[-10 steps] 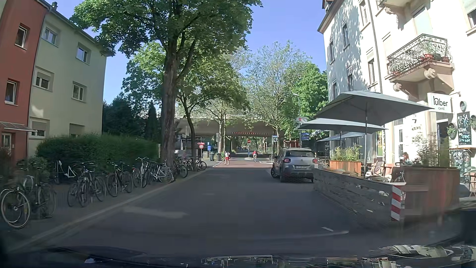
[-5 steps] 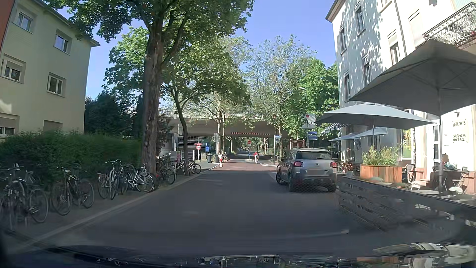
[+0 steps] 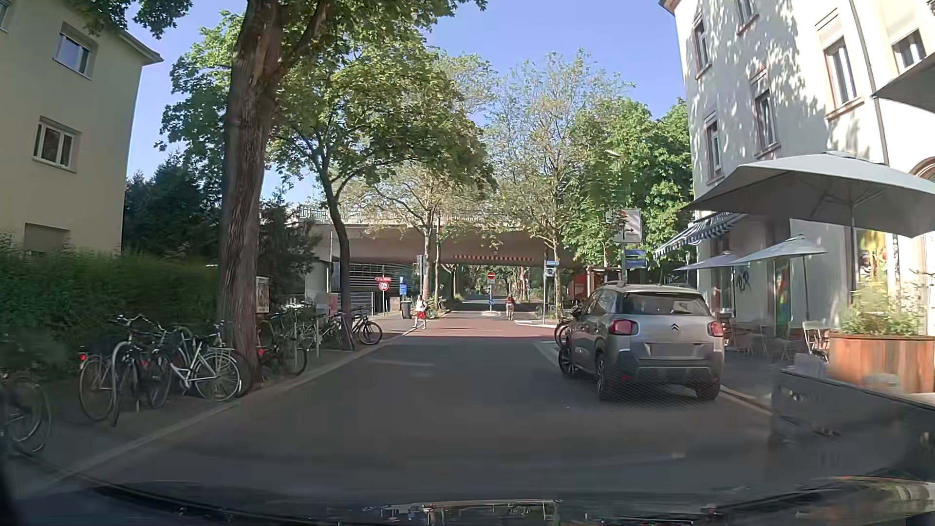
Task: Follow the waypoints while adhering to traffic rules and regulations
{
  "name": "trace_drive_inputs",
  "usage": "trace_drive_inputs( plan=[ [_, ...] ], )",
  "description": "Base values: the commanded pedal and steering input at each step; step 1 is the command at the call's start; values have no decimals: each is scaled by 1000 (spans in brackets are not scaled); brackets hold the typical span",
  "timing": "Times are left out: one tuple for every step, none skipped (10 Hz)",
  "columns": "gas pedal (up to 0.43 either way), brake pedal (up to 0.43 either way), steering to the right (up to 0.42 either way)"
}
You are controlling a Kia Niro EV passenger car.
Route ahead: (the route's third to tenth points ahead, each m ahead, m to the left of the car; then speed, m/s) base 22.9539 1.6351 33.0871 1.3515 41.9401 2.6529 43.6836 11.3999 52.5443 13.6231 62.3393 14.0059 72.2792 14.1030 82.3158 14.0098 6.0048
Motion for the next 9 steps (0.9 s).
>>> trace_drive_inputs(
  plan=[
    [59, 0, -2],
    [59, 0, -3],
    [47, 0, -3],
    [28, 0, -5],
    [8, 0, -6],
    [0, 0, -6],
    [0, 0, -6],
    [0, 0, -6],
    [0, 0, -6]
  ],
)
